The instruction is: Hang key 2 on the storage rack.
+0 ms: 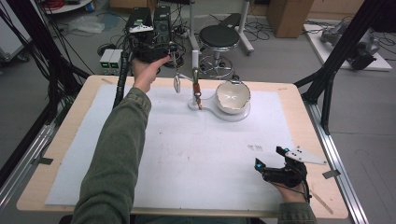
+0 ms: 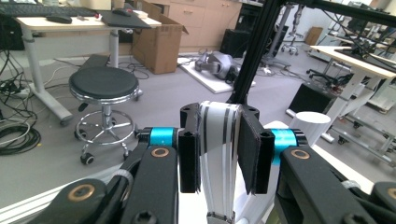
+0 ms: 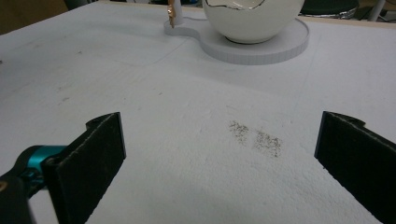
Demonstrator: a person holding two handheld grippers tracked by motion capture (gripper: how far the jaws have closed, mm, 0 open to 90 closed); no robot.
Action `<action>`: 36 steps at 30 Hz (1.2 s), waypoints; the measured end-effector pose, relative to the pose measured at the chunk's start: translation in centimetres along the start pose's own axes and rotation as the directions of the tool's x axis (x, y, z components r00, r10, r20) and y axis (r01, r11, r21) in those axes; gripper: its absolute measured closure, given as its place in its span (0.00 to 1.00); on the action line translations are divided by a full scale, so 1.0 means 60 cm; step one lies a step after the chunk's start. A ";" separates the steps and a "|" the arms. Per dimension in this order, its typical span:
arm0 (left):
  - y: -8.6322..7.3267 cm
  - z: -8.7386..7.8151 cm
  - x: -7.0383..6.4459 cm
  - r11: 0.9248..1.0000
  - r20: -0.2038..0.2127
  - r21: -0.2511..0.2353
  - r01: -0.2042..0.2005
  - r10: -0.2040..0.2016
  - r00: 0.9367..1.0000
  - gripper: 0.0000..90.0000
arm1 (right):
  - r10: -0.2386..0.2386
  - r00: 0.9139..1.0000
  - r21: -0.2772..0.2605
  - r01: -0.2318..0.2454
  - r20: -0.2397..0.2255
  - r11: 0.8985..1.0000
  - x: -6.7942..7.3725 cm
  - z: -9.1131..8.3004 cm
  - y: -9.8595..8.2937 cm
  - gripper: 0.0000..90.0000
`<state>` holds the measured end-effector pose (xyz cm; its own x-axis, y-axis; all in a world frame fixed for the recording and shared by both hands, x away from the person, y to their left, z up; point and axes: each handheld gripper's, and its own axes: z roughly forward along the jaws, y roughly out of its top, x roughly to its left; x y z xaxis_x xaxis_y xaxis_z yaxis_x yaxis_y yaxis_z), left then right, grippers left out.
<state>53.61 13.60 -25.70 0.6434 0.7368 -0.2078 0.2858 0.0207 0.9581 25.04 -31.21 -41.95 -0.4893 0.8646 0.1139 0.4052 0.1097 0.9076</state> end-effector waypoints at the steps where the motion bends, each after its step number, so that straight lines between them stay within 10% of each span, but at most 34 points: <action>1: 0.001 0.000 -0.001 1.000 -0.003 -0.005 0.000 0.000 1.000 0.79 | -0.003 1.000 -0.002 0.003 0.002 1.000 -0.001 0.000 0.000 0.01; 36: -0.025 0.027 -0.022 0.997 0.130 0.072 0.019 -0.028 0.991 0.78 | 0.017 1.000 0.009 -0.017 0.017 1.000 -0.007 0.000 -0.004 0.01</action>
<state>53.49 11.48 -27.22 0.7220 0.6418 -0.2586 0.3484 -0.0143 0.9372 25.13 -31.61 -42.23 -0.4689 0.8747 0.1226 0.4207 0.0991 0.9018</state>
